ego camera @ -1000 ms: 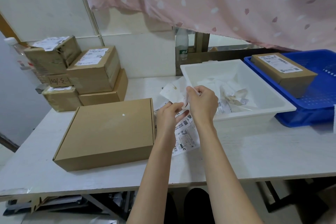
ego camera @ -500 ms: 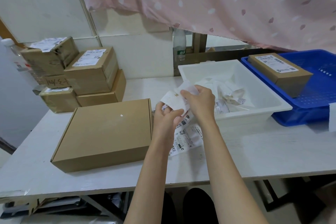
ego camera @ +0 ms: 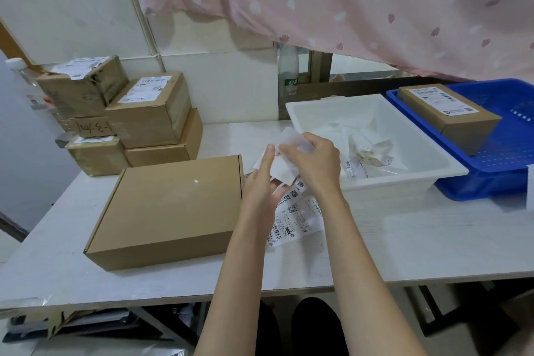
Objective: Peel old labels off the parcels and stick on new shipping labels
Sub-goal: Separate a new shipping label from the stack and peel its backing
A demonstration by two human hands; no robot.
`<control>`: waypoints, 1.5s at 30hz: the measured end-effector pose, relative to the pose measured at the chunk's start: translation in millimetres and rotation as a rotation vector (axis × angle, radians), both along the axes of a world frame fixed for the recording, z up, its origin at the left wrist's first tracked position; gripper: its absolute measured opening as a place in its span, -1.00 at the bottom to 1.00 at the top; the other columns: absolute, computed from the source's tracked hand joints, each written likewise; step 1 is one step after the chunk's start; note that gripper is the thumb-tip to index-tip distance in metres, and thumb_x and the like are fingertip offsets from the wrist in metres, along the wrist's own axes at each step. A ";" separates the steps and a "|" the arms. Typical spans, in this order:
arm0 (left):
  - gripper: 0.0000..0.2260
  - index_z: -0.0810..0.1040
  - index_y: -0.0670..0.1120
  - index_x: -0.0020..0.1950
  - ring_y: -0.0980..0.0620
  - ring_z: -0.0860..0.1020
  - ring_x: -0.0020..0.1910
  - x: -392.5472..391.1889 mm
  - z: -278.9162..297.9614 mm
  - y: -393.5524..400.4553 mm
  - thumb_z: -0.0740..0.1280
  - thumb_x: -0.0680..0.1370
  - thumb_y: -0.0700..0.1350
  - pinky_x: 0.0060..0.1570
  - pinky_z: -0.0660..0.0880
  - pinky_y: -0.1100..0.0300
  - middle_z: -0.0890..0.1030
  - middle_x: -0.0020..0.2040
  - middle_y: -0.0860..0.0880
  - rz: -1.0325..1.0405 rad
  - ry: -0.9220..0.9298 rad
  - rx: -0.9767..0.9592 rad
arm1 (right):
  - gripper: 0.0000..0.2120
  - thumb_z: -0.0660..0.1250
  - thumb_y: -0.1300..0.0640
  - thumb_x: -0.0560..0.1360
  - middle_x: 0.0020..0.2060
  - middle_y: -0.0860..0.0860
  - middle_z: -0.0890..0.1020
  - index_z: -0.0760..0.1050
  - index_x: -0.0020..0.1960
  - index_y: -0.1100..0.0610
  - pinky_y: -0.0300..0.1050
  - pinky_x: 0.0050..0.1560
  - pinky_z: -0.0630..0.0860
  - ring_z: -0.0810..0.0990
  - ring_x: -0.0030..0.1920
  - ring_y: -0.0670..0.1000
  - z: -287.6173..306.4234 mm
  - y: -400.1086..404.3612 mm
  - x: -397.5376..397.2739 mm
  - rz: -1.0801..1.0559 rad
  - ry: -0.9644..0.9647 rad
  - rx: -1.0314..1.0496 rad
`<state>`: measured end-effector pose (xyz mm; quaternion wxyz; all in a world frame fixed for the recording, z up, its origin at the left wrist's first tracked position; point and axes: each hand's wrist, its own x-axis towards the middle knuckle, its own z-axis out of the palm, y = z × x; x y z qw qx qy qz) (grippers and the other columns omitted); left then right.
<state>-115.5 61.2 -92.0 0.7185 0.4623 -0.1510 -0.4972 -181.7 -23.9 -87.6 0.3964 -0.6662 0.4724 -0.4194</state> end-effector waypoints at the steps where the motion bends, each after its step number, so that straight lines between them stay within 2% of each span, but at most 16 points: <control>1: -0.66 0.55 -0.17 0.27 0.01 0.65 0.12 1.0 -3.0 -1.5 0.27 0.63 0.04 -0.01 0.60 0.21 0.68 0.13 -0.10 0.043 0.010 0.026 | -0.75 0.49 -0.12 0.36 -0.28 -0.09 0.55 0.54 -0.17 0.04 -0.12 -0.17 0.44 0.49 -0.21 -0.01 -1.4 -0.9 0.7 0.009 0.007 0.005; 4: -0.71 0.56 -0.17 0.27 -0.01 0.65 0.13 2.4 -8.6 -1.8 0.14 0.70 -0.07 -0.06 0.61 0.26 0.67 0.14 -0.11 0.132 0.011 0.033 | -0.67 0.46 -0.11 0.39 -0.28 -0.01 0.56 0.45 -0.22 0.12 -0.06 -0.17 0.42 0.49 -0.20 0.06 -1.9 -3.8 -0.1 -0.059 -0.002 -0.024; 7: -0.67 0.59 -0.15 0.20 0.01 0.67 0.07 4.0 -10.0 -1.7 0.07 0.71 -0.08 -0.11 0.61 0.28 0.68 0.11 -0.10 0.179 -0.033 0.022 | -0.67 0.43 -0.04 0.44 -0.31 0.08 0.55 0.40 -0.25 0.17 -0.01 -0.17 0.42 0.48 -0.20 0.15 1.9 -4.7 -3.7 -0.142 -0.052 -0.045; 13: -0.66 0.59 -0.16 0.13 -0.02 0.71 -0.06 3.6 -0.3 -0.2 0.30 0.60 0.10 -0.02 0.64 0.14 0.72 -0.02 -0.04 0.122 -0.018 0.057 | -0.61 0.49 -0.06 0.38 -0.42 -0.10 0.40 0.32 -0.35 0.07 -0.05 -0.22 0.35 0.37 -0.32 -0.02 0.4 2.1 -3.7 0.002 -0.035 -0.059; 15: -0.73 0.57 -0.19 0.13 -0.05 0.70 -0.04 3.0 -1.8 -0.4 0.38 0.58 -0.01 0.02 0.63 0.13 0.70 0.09 -0.10 0.118 -0.037 0.070 | -0.61 0.50 -0.05 0.33 -0.44 -0.09 0.40 0.32 -0.37 0.08 -0.06 -0.26 0.36 0.36 -0.34 -0.01 0.1 2.0 -3.3 0.023 -0.050 -0.038; 18: -0.88 0.57 -0.23 0.03 -0.07 0.70 -0.02 2.1 -6.5 -1.3 0.32 0.58 -0.18 -0.02 0.60 0.23 0.59 0.24 -0.25 0.125 -0.134 0.100 | -0.61 0.49 -0.09 0.27 -0.43 0.13 0.51 0.42 -0.34 0.20 0.07 -0.30 0.44 0.39 -0.38 0.06 1.1 2.0 -2.8 0.008 -0.082 0.002; 21: -0.92 0.55 -0.22 -0.06 0.07 0.70 -0.16 -1.6 -7.2 -3.1 0.27 0.56 -0.26 0.25 0.52 0.06 0.60 0.04 -0.23 0.115 -0.172 0.091 | -0.61 0.48 -0.10 0.28 -0.31 0.14 0.65 0.55 -0.23 0.24 0.13 -0.13 0.58 0.61 -0.24 0.22 0.8 1.2 -3.2 -0.003 -0.138 0.058; 23: -0.90 0.52 -0.23 -0.13 0.14 0.61 -0.27 -4.5 -4.5 -3.9 0.24 0.56 -0.30 0.22 0.55 0.06 0.55 -0.17 -0.09 0.109 -0.194 0.049 | -0.63 0.48 -0.11 0.25 -0.31 0.13 0.68 0.58 -0.24 0.22 0.18 -0.04 0.61 0.65 -0.20 0.21 1.3 -2.6 -5.0 0.016 -0.212 0.156; 25: -0.87 0.51 -0.23 -0.16 0.12 0.55 -0.25 -5.9 -2.1 -4.3 0.23 0.56 -0.32 0.07 0.60 0.20 0.53 -0.27 -0.02 0.098 -0.234 0.032 | -0.80 0.51 0.02 0.32 -0.34 0.06 0.68 0.59 -0.30 0.15 0.07 -0.08 0.62 0.66 -0.25 0.12 3.8 -6.0 -10.6 0.053 -0.342 0.278; 28: -0.87 0.52 -0.29 -0.08 0.13 0.60 -0.21 -5.1 -2.0 -3.6 0.20 0.57 -0.29 -0.03 0.58 0.29 0.55 -0.17 -0.07 0.102 -0.257 0.019 | -0.86 0.46 0.24 0.45 -0.39 0.06 0.63 0.55 -0.25 0.23 -0.24 -0.38 0.51 0.61 -0.40 -0.01 9.8 -6.7 -20.5 0.088 -0.511 0.421; 31: -0.84 0.52 -0.30 -0.02 0.03 0.58 -0.10 -4.7 -5.0 -2.5 0.17 0.56 -0.27 0.02 0.59 0.22 0.52 -0.07 -0.16 0.096 -0.198 -0.005 | -0.84 0.43 0.29 0.48 -0.46 0.03 0.60 0.52 -0.26 0.26 -0.31 -0.51 0.44 0.58 -0.49 -0.06 10.1 -7.5 -22.2 0.089 -0.545 0.432; 34: -0.86 0.51 -0.26 0.00 -0.03 0.56 -0.06 -2.7 -6.6 -2.5 0.17 0.55 -0.29 0.02 0.56 0.19 0.51 -0.04 -0.18 0.108 -0.115 -0.040 | -0.84 0.43 0.26 0.48 -0.41 0.05 0.62 0.53 -0.24 0.28 -0.29 -0.46 0.47 0.60 -0.43 -0.03 7.9 -5.4 -18.7 0.065 -0.539 0.437; 37: -0.89 0.45 -0.21 -0.04 -0.06 0.56 -0.06 -2.2 -2.6 -2.6 0.15 0.55 -0.32 -0.06 0.59 0.23 0.52 -0.06 -0.18 0.139 -0.049 -0.068 | -0.77 0.47 0.16 0.44 -0.25 0.15 0.65 0.55 -0.13 0.35 -0.09 -0.22 0.57 0.63 -0.23 0.12 3.3 -4.0 -14.3 0.038 -0.522 0.386; 40: -0.90 0.40 -0.17 -0.01 -0.03 0.57 -0.13 -3.3 0.1 -1.6 0.14 0.57 -0.33 -0.12 0.59 0.23 0.54 -0.10 -0.13 0.189 -0.032 -0.054 | -0.73 0.53 0.01 0.39 -0.16 0.07 0.69 0.58 -0.10 0.19 -0.09 -0.10 0.58 0.66 -0.14 0.03 4.7 -3.2 -11.6 0.052 -0.414 0.295; 42: -0.87 0.41 -0.17 0.07 -0.01 0.60 -0.14 -4.3 0.3 -0.8 0.13 0.60 -0.33 -0.13 0.60 0.22 0.57 -0.01 -0.14 0.208 -0.027 -0.039 | -0.71 0.55 -0.05 0.35 -0.20 0.00 0.67 0.57 -0.12 0.13 -0.15 -0.13 0.54 0.63 -0.19 -0.03 8.6 -0.6 -11.3 0.071 -0.331 0.248; 45: -0.70 0.42 -0.15 0.29 0.04 0.60 -0.07 -4.6 -0.1 0.0 0.10 0.60 -0.35 -0.20 0.61 0.26 0.57 0.13 -0.14 0.221 -0.068 0.004 | -0.84 0.52 0.05 0.37 -0.25 0.01 0.68 0.60 -0.20 0.12 0.00 -0.10 0.59 0.66 -0.20 0.05 8.0 0.6 -8.3 0.054 -0.194 0.179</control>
